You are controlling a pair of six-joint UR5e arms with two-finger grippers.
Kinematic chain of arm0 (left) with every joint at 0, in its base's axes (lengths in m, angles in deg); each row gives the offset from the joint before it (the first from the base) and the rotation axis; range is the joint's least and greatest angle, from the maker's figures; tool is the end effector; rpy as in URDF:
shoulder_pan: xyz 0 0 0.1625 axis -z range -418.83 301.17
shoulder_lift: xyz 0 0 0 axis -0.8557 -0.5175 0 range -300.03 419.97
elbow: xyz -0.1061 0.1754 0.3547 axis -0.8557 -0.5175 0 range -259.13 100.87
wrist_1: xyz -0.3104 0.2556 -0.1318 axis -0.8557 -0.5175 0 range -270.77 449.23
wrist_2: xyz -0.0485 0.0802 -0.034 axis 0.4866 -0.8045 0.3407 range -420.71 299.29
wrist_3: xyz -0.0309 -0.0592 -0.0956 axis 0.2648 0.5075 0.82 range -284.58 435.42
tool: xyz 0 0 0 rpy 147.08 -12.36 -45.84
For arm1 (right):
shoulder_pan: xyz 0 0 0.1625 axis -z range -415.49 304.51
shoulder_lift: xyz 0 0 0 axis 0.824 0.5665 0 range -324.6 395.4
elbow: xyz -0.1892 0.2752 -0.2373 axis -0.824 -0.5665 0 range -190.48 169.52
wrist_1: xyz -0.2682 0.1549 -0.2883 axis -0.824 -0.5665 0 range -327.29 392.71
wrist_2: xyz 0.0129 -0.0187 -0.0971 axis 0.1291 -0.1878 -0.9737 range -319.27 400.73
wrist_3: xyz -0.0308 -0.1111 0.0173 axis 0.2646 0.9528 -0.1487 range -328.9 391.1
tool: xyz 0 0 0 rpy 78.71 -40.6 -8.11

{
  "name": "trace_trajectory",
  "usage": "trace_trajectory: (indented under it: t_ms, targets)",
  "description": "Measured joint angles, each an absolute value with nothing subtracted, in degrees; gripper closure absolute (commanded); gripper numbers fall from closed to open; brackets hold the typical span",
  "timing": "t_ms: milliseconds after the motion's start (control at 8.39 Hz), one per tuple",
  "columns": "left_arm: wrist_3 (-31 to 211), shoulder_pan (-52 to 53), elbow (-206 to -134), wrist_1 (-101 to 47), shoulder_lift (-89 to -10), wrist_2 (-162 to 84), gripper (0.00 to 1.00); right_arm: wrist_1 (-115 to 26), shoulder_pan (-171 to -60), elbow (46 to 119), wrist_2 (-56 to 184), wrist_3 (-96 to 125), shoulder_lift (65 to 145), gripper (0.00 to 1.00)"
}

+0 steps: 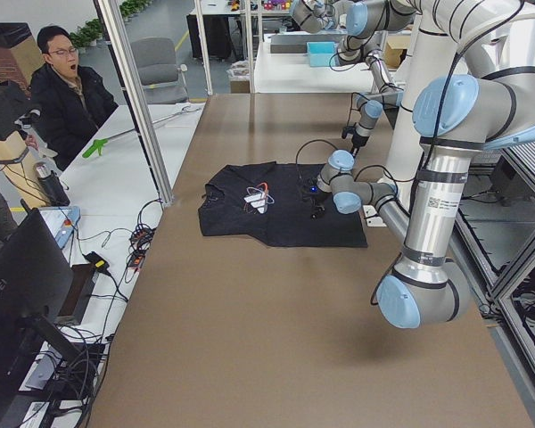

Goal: Fold clothes

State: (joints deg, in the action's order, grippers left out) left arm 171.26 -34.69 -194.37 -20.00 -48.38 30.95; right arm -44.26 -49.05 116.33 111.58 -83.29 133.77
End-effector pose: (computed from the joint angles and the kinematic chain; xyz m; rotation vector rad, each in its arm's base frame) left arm 0.4662 -0.3514 0.2390 0.1502 1.0974 -0.4536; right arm -0.4576 -0.1209 0.3930 0.1183 -0.7815 0.4178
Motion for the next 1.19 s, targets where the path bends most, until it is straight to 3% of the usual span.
trace_trajectory:
  t_ms: [477,1192]
  targets:
    - [179.56,-46.72,-203.36,-20.10,-34.59,21.70,0.38,-44.36,-47.04,118.05,112.31,-84.66,133.79,1.00]
    - [191.87,-62.31,-202.72,-20.50,-27.59,12.28,0.45,-44.37,-46.96,118.04,112.19,-84.78,133.69,1.00]
